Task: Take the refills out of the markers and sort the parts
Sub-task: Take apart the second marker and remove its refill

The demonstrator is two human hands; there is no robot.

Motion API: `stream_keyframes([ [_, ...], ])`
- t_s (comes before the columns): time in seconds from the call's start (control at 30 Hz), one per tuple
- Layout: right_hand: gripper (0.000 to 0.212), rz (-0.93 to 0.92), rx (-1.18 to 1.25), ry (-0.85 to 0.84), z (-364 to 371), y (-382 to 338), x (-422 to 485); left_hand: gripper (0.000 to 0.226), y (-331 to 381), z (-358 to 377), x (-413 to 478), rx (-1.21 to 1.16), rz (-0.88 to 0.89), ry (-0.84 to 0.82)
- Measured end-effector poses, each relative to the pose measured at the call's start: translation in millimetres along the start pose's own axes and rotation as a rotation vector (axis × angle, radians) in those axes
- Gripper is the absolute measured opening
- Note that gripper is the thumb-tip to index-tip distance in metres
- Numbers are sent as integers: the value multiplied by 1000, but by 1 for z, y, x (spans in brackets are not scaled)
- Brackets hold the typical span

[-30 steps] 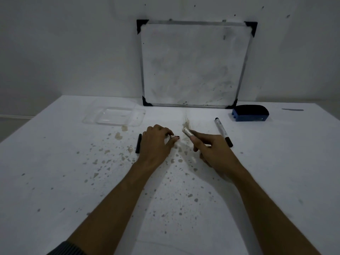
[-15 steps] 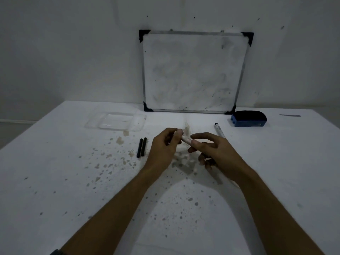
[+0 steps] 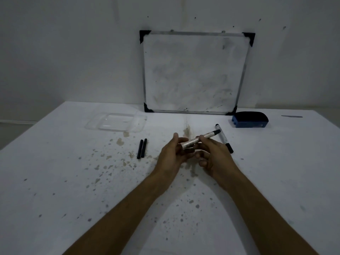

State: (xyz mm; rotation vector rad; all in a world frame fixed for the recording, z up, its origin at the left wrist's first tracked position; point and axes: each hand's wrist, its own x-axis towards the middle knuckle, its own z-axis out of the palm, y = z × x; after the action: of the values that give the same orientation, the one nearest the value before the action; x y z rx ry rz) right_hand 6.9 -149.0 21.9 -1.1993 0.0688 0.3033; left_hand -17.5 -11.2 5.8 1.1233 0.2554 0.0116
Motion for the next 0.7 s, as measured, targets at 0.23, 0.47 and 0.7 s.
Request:
stream_keyframes([
  [0.23, 27, -332, -518, 16, 2, 3, -4, 60, 21, -21, 3, -412, -319, -188],
  [0.47, 20, -715, -679, -59, 21, 13, -17, 60, 21, -25, 7, -395, -383, -220],
  [0.7, 23, -671, -960, -151, 23, 32, -10, 58, 25, -30, 8, -364, -392, -209],
])
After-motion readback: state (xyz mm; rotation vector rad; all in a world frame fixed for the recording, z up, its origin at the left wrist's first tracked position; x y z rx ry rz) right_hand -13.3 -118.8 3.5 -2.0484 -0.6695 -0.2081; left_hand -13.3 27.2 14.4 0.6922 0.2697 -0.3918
